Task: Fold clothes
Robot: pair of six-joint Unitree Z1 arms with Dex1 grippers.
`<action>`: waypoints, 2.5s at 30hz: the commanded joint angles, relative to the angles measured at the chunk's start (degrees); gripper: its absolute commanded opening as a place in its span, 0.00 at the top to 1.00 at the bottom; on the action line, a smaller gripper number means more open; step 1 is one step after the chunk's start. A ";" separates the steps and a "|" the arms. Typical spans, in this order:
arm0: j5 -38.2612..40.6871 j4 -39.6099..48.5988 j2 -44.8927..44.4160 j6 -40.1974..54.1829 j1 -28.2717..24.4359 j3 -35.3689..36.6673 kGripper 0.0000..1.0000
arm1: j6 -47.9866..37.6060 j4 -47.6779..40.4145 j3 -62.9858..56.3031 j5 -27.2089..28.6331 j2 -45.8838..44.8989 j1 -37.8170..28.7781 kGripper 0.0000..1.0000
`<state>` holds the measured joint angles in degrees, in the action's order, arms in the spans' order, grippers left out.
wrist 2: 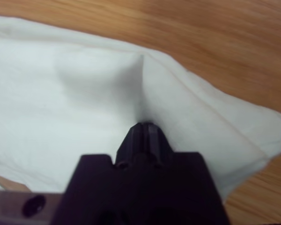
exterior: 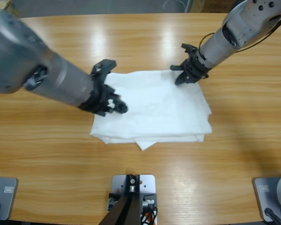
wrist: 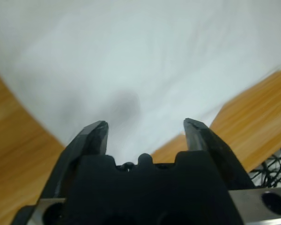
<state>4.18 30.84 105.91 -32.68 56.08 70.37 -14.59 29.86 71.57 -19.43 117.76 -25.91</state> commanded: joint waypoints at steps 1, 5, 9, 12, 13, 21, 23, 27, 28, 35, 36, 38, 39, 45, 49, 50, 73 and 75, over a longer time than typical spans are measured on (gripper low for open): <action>1.30 -0.25 10.33 -3.07 0.57 0.38 1.00 | 0.82 -0.52 -1.70 0.89 2.74 -0.28 1.00; 1.69 -0.52 8.64 -4.78 0.87 -4.19 1.00 | 0.88 -0.68 -1.77 0.82 3.30 -0.26 1.00; 1.50 -0.43 6.54 -5.21 1.31 -6.41 1.00 | 0.88 -0.68 -1.79 0.53 4.36 0.25 1.00; 0.95 -0.48 6.62 -6.09 1.31 -8.96 1.00 | 0.88 -0.68 -2.24 0.53 3.92 0.25 1.00; 0.92 -0.52 6.22 -6.69 1.31 -9.80 1.00 | 0.88 -0.66 -2.35 0.53 3.72 0.25 1.00; 0.65 -0.52 -1.01 -10.54 1.75 -17.73 1.00 | 0.88 -0.72 -2.75 0.62 4.30 0.77 1.00; 0.74 -0.71 -1.43 -11.45 1.78 -19.59 1.00 | 0.88 -0.88 -3.05 0.62 4.22 0.77 1.00; 1.09 -5.02 -1.87 -15.34 3.01 -24.92 1.00 | 0.88 -0.88 -3.19 0.71 3.55 0.77 1.00; 1.09 -5.35 -3.03 -15.69 3.30 -25.60 1.00 | 0.88 -0.86 -3.19 0.73 3.32 0.77 1.00; 0.04 -0.87 -18.97 -13.63 -0.29 -16.95 1.00 | 0.97 -0.77 -4.14 0.89 2.48 0.79 1.00; 0.06 -0.52 -18.39 -12.46 -1.94 -14.60 1.00 | 0.97 -0.77 -4.16 0.90 2.48 0.77 1.00; 0.64 -0.52 -13.01 -9.33 -5.35 -8.59 1.00 | 0.97 -0.75 -4.25 0.97 2.28 0.79 1.00; 1.23 -0.57 -9.88 -8.52 -6.30 -6.18 1.00 | 0.97 -0.68 -4.25 0.99 2.05 0.79 1.00; 4.71 -0.52 8.50 -8.31 -9.68 7.57 1.00 | 0.97 -0.15 -4.49 1.06 0.91 0.83 1.00; 6.93 0.85 13.97 -9.91 -10.12 10.71 1.00 | 1.33 -0.14 -4.71 1.06 0.75 1.14 1.00; 7.07 1.27 14.22 -10.03 -10.12 10.71 1.00 | 1.40 -0.15 -4.63 1.06 0.88 1.37 1.00; 4.87 2.91 14.81 -10.56 -27.17 8.99 1.00 | 2.65 0.28 -6.81 1.41 0.98 2.71 1.00; 4.93 2.82 11.44 -9.75 -27.69 9.18 1.00 | 2.72 0.25 -6.71 1.41 0.98 2.71 1.00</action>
<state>9.95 33.75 121.46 -42.73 32.28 80.27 -12.93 29.34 68.20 -19.31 116.16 -24.55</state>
